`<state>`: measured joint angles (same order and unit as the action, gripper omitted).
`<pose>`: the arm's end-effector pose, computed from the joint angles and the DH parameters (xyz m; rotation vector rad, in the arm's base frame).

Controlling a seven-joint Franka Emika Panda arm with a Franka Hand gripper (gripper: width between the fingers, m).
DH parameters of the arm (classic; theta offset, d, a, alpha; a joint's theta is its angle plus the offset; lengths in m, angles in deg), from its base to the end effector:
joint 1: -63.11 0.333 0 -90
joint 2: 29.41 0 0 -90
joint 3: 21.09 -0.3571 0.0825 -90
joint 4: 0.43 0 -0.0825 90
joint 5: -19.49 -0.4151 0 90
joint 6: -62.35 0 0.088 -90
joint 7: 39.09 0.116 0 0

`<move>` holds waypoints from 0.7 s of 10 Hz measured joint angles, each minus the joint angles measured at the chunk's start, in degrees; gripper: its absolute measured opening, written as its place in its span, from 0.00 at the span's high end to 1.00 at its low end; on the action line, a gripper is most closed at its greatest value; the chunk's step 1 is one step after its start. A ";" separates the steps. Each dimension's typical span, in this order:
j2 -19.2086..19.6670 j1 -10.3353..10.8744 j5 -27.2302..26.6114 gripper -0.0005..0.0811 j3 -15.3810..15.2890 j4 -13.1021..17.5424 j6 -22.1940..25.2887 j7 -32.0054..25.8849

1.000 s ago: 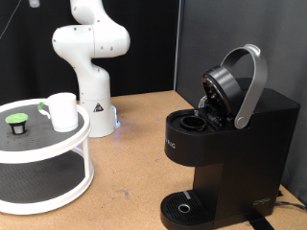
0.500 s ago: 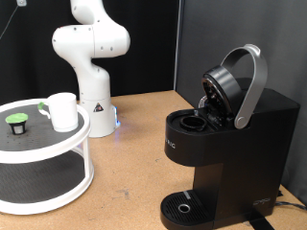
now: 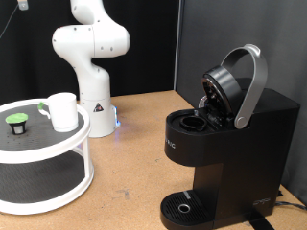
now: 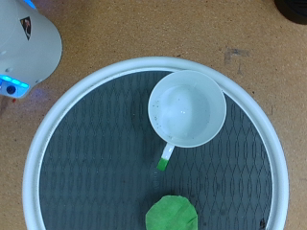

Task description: Make a cup of coffee with the keurig machine

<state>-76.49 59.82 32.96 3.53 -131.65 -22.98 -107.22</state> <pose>0.2424 -0.2191 0.6130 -2.8144 -1.2191 -0.0493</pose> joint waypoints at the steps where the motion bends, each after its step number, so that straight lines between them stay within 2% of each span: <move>1: 0.00 0.16 0.16 0.01 0.68 -0.76 -0.91 -2.96; 5: 0.16 0.23 3.08 0.01 3.84 -5.15 -7.01 -10.96; 7: -0.07 0.12 3.98 0.01 5.41 -7.61 -11.28 -11.63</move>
<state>-76.56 59.94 36.94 8.94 -139.26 -34.26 -118.85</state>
